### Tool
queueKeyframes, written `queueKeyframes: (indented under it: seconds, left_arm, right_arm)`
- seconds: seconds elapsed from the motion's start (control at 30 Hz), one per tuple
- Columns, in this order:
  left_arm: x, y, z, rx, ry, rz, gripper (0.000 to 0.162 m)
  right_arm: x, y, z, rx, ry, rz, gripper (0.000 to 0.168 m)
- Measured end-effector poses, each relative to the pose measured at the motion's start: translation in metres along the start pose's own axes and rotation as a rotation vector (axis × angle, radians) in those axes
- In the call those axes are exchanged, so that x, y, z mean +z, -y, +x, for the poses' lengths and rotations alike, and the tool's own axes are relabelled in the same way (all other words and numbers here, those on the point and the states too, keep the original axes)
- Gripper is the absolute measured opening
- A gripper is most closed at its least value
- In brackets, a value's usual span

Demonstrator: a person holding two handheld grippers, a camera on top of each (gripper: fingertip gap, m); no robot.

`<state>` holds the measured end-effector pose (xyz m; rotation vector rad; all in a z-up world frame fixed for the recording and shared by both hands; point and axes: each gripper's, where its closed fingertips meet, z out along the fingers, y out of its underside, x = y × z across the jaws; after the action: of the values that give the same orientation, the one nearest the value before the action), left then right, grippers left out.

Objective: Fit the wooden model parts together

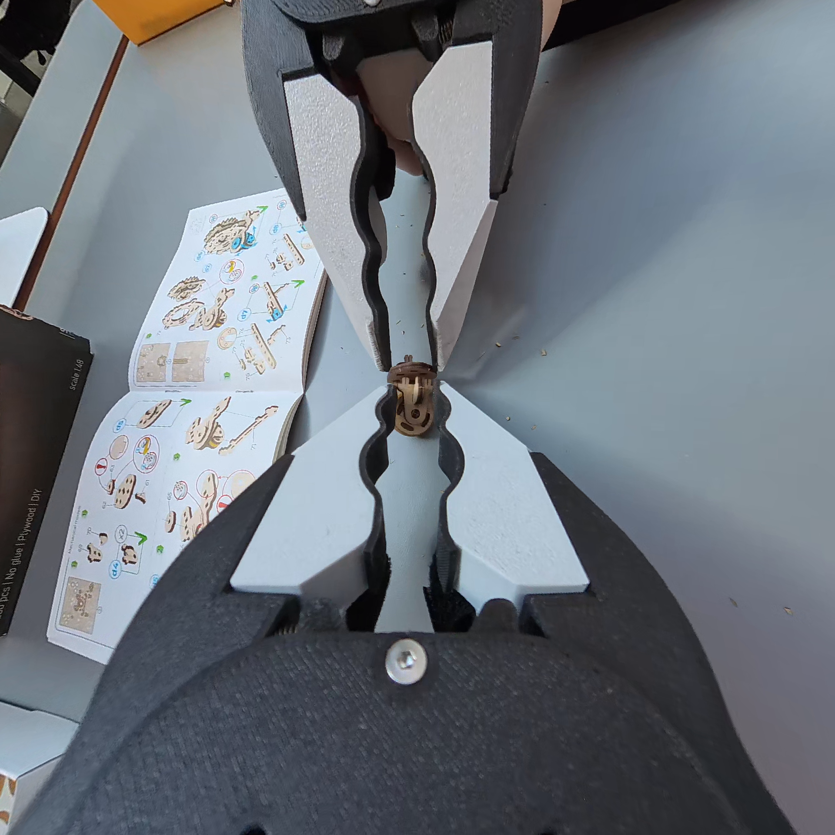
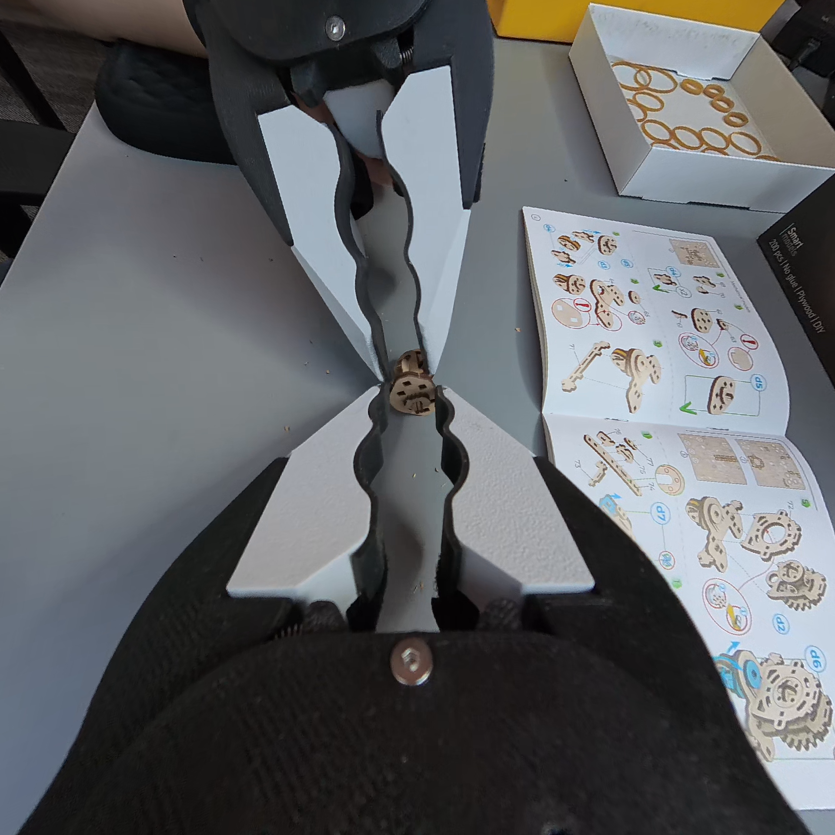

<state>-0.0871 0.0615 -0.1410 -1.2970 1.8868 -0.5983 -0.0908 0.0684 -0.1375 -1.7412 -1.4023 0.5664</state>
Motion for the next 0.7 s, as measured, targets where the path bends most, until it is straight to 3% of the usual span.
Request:
queueKeyframes:
  seconds: [0.27, 0.7]
  left_arm:
    - [0.0009, -0.0036, -0.0041, 0.053, 0.062, -0.017, 0.018]
    - [0.0006, -0.0048, -0.0093, 0.169, 0.150, -0.034, 0.012]
  right_arm:
    - [0.0018, -0.0041, 0.0002, 0.009, 0.008, -0.010, 0.019]
    - [0.0014, -0.0027, 0.0064, 0.056, 0.013, 0.018, 0.018]
